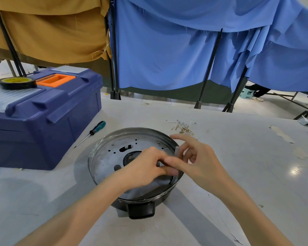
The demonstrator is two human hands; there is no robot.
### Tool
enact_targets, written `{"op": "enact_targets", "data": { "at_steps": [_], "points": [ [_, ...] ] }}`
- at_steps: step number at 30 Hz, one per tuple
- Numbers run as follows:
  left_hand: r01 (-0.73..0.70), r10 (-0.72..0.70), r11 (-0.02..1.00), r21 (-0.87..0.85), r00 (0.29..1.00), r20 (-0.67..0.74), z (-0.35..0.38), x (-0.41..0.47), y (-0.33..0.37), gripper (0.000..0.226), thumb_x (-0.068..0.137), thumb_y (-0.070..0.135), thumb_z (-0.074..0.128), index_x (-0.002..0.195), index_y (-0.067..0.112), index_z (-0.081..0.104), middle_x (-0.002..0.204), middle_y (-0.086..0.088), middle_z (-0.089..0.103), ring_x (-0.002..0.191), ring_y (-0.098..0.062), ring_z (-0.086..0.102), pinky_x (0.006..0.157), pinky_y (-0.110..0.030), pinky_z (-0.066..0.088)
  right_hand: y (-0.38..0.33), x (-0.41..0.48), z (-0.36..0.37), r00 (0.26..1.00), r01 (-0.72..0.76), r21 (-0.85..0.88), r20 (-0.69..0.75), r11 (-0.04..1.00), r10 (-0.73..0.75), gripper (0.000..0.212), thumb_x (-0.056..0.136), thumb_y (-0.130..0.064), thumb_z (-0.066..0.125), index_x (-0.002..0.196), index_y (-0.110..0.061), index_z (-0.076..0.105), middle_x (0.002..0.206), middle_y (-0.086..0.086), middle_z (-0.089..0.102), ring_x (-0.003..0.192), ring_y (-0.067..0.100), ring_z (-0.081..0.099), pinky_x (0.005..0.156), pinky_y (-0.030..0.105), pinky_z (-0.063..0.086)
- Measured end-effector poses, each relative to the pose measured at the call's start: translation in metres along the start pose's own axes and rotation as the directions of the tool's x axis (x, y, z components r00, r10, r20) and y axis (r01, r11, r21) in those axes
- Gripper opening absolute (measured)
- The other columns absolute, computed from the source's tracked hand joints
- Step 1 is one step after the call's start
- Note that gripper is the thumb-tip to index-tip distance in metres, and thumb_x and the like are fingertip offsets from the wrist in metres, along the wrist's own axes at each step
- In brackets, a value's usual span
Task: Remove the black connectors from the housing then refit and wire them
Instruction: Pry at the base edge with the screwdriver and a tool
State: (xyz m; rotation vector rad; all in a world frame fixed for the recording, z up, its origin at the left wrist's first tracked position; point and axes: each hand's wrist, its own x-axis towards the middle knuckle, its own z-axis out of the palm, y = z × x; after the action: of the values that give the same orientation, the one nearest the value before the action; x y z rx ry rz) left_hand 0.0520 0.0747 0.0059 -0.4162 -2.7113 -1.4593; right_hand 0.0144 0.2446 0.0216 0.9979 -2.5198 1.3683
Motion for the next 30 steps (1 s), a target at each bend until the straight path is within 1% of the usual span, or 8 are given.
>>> {"op": "enact_targets", "data": {
  "at_steps": [4, 10, 14, 18, 23, 25, 27, 30],
  "points": [
    [0.009, -0.009, 1.0, 0.001, 1.0, 0.017, 0.001, -0.001, 0.001, 0.01, 0.083, 0.017, 0.073, 0.092, 0.012, 0.074, 0.088, 0.0, 0.072, 0.084, -0.035, 0.062, 0.085, -0.049, 0.049, -0.005, 0.003, -0.003, 0.995, 0.097, -0.038, -0.014, 0.995, -0.097, 0.005, 0.08, -0.024, 0.077, 0.082, -0.023, 0.072, 0.069, -0.012, 0.064, 0.064, 0.003, 0.057, 0.06, 0.01, 0.041],
    [0.029, -0.031, 0.996, -0.087, 0.999, -0.028, 0.001, -0.002, 0.005, 0.018, 0.073, 0.022, 0.082, 0.078, 0.01, 0.069, 0.077, -0.013, 0.069, 0.064, -0.037, 0.056, 0.072, -0.051, 0.049, -0.005, 0.003, 0.004, 0.996, 0.017, -0.025, -0.086, 1.0, -0.019, 0.039, 0.068, -0.041, 0.083, 0.058, -0.02, 0.052, 0.053, -0.006, 0.056, 0.049, 0.004, 0.045, 0.05, 0.017, 0.035],
    [0.031, -0.032, 0.997, -0.069, 0.999, -0.021, -0.001, -0.002, 0.004, 0.03, 0.083, 0.007, 0.072, 0.072, 0.035, 0.072, 0.072, 0.01, 0.071, 0.07, -0.008, 0.065, 0.071, -0.029, 0.053, -0.01, 0.004, -0.002, 0.998, 0.041, -0.017, -0.037, 0.999, -0.042, 0.019, 0.072, -0.045, 0.079, 0.081, -0.031, 0.069, 0.067, -0.015, 0.062, 0.054, 0.006, 0.054, 0.054, 0.012, 0.038],
    [0.041, -0.041, 0.996, -0.077, 0.999, -0.002, 0.0, -0.002, 0.004, 0.021, 0.075, 0.018, 0.08, 0.073, 0.036, 0.069, 0.081, 0.005, 0.072, 0.07, -0.024, 0.06, 0.08, -0.042, 0.049, -0.011, 0.004, -0.004, 0.997, 0.066, 0.045, -0.034, 0.997, -0.064, 0.01, 0.079, -0.017, 0.078, 0.082, -0.023, 0.071, 0.067, -0.01, 0.066, 0.058, 0.007, 0.062, 0.059, 0.017, 0.047],
    [0.047, -0.048, 0.993, -0.104, 0.999, -0.001, 0.001, -0.002, 0.002, 0.011, 0.077, 0.018, 0.08, 0.082, 0.012, 0.073, 0.077, -0.005, 0.072, 0.074, -0.036, 0.065, 0.078, -0.048, 0.051, -0.01, 0.005, 0.002, 0.997, 0.023, -0.031, -0.073, 0.999, -0.026, 0.021, 0.073, -0.028, 0.082, 0.066, -0.018, 0.064, 0.054, -0.009, 0.059, 0.051, 0.003, 0.051, 0.05, 0.012, 0.037],
    [0.039, -0.039, 0.995, -0.087, 0.999, -0.004, 0.001, -0.002, 0.001, 0.006, 0.08, 0.011, 0.076, 0.081, 0.016, 0.075, 0.077, -0.001, 0.072, 0.079, -0.028, 0.066, 0.083, -0.047, 0.053, -0.011, 0.004, 0.0, 0.997, 0.046, -0.037, -0.061, 0.998, -0.048, 0.014, 0.075, -0.033, 0.079, 0.076, -0.024, 0.069, 0.063, -0.012, 0.063, 0.053, 0.007, 0.055, 0.052, 0.012, 0.038],
    [0.055, -0.057, 0.995, -0.089, 0.998, -0.024, 0.0, -0.002, 0.002, 0.025, 0.08, 0.008, 0.075, 0.072, 0.032, 0.073, 0.073, 0.007, 0.07, 0.075, -0.011, 0.066, 0.084, -0.042, 0.053, -0.012, 0.004, -0.002, 0.995, 0.088, 0.002, -0.039, 0.996, -0.088, 0.011, 0.08, -0.024, 0.075, 0.089, -0.028, 0.072, 0.073, -0.014, 0.066, 0.058, 0.01, 0.06, 0.055, 0.011, 0.04],
    [0.061, -0.063, 0.993, -0.097, 0.998, -0.015, -0.001, -0.001, 0.001, 0.024, 0.076, 0.012, 0.079, 0.076, 0.033, 0.069, 0.079, 0.001, 0.071, 0.08, -0.018, 0.066, 0.087, -0.047, 0.051, -0.012, 0.006, -0.003, 0.994, 0.106, 0.006, -0.02, 0.994, -0.106, 0.015, 0.081, -0.012, 0.073, 0.081, -0.027, 0.069, 0.07, -0.012, 0.066, 0.061, 0.009, 0.061, 0.057, 0.014, 0.044]
  ]
}}
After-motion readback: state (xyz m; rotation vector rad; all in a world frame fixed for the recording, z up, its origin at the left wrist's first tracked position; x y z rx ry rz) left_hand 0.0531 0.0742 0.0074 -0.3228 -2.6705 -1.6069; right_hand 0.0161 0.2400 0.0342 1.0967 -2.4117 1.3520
